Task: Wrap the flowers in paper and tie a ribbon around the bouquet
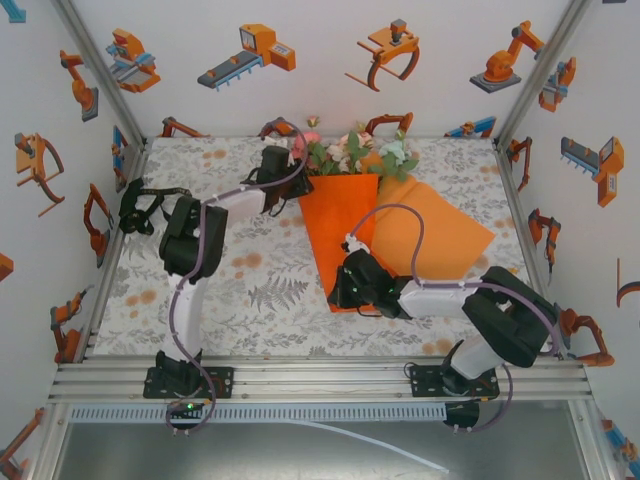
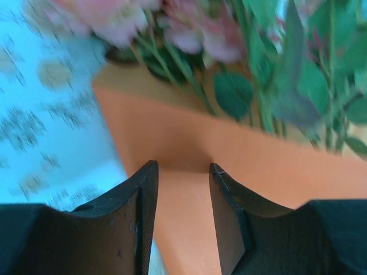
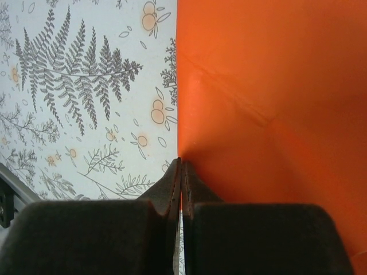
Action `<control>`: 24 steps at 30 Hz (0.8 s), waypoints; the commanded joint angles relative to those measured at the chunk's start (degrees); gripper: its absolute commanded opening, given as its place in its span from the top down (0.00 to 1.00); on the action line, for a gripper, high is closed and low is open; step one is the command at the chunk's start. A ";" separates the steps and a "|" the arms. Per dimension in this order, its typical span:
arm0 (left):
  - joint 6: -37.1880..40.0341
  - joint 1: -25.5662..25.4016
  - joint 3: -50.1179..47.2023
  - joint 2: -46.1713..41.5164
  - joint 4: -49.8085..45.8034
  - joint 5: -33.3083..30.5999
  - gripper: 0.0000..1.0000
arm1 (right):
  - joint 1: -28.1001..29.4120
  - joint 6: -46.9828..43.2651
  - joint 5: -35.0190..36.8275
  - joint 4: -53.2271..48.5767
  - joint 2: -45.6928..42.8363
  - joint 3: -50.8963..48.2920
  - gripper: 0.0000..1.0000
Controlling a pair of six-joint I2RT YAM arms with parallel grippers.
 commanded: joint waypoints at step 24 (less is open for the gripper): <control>-2.14 -3.23 -23.90 -29.23 -4.50 -4.77 0.57 | -8.88 -1.87 2.23 -7.75 4.43 15.80 0.80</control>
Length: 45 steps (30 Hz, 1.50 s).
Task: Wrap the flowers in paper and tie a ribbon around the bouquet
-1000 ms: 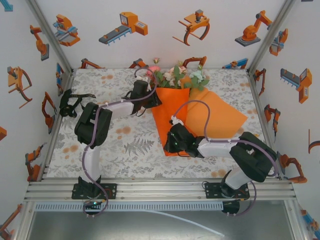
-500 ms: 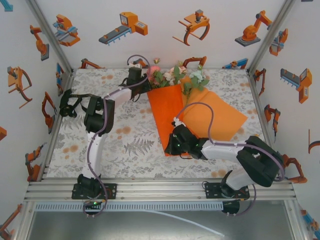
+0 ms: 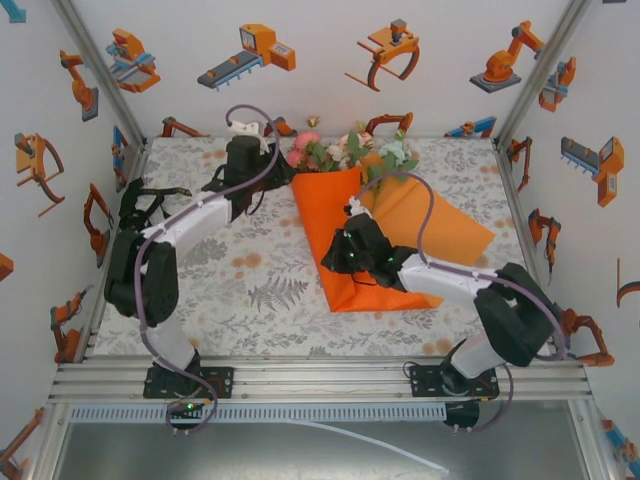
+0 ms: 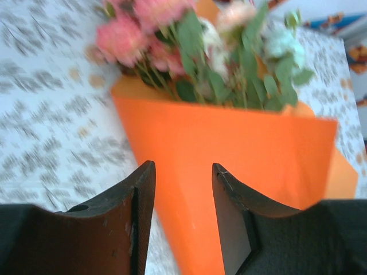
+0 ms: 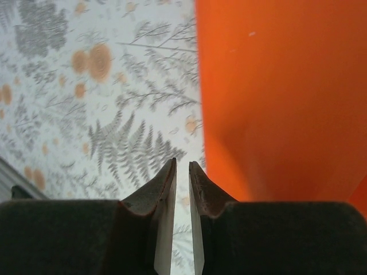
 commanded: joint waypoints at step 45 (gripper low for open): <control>-5.19 7.18 10.43 16.18 2.42 8.16 0.81 | -3.49 -5.51 -5.28 -2.34 -1.90 -5.37 0.77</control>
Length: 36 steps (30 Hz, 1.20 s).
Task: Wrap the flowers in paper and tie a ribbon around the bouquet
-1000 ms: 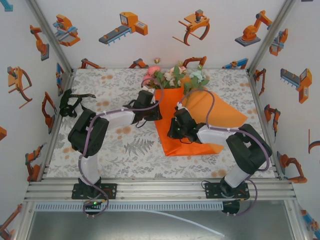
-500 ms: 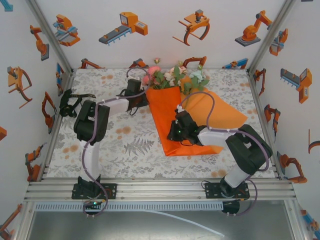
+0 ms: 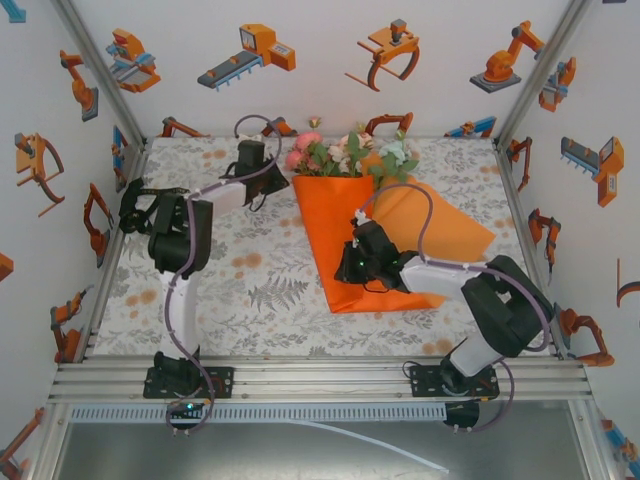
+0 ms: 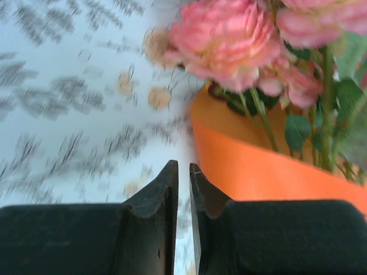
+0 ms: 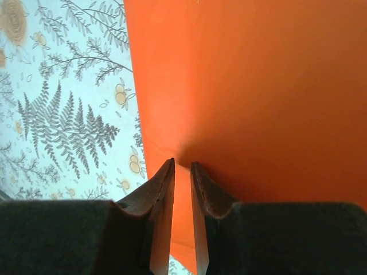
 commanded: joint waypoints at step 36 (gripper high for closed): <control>-2.25 -13.21 -11.68 -13.56 8.01 4.65 0.78 | 2.69 1.69 0.32 -5.48 -15.92 1.02 0.66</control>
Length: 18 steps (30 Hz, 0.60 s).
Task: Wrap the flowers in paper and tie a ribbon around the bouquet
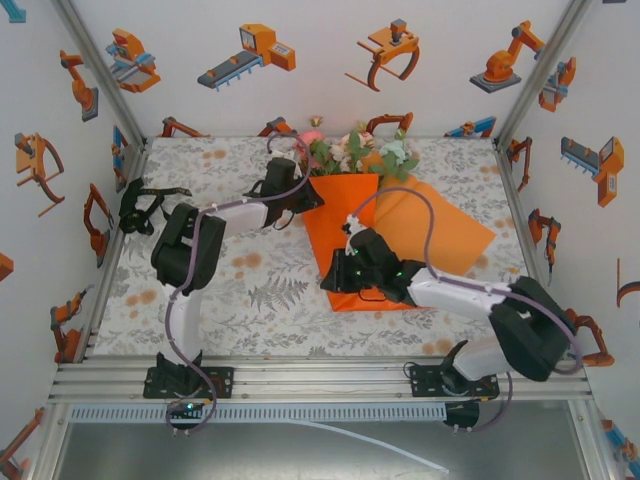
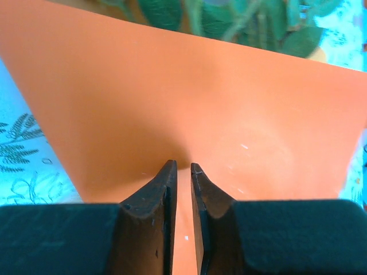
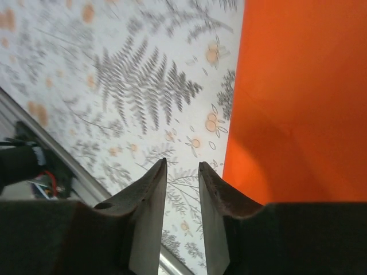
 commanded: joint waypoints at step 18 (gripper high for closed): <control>8.80 -24.16 -9.65 -10.11 -1.20 -8.90 0.66 | -60.53 -3.33 5.39 -26.97 -18.76 -0.29 0.18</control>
